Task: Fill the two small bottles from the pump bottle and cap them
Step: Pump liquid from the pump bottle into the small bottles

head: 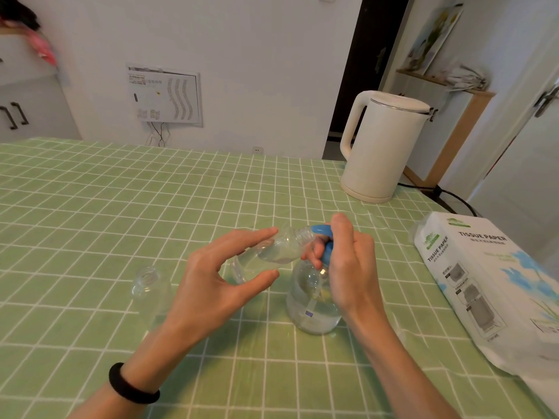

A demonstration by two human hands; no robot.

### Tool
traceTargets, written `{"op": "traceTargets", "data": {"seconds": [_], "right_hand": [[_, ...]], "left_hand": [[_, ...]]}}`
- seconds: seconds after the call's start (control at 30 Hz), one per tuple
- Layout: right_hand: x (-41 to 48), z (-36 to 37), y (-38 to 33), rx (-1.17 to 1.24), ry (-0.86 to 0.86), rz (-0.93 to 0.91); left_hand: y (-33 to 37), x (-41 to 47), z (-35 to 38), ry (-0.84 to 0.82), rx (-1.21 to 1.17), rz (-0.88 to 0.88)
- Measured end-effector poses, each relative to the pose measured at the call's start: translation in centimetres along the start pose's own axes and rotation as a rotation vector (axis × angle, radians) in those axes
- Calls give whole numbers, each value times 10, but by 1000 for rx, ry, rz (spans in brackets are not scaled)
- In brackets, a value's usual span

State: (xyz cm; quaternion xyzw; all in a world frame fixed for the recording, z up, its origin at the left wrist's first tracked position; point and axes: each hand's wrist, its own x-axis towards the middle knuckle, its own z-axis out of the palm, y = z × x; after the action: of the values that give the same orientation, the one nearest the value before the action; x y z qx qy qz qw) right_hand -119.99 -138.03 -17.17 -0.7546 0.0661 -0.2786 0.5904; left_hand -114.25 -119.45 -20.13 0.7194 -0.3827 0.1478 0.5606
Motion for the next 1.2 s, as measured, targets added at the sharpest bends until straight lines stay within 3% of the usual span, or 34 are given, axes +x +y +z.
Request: {"op": "traceTargets", "data": {"seconds": [1.2], "right_hand": [[0,1,0,-19,10,15]], "left_hand": [[1,-1,0,6,7,-11]]}}
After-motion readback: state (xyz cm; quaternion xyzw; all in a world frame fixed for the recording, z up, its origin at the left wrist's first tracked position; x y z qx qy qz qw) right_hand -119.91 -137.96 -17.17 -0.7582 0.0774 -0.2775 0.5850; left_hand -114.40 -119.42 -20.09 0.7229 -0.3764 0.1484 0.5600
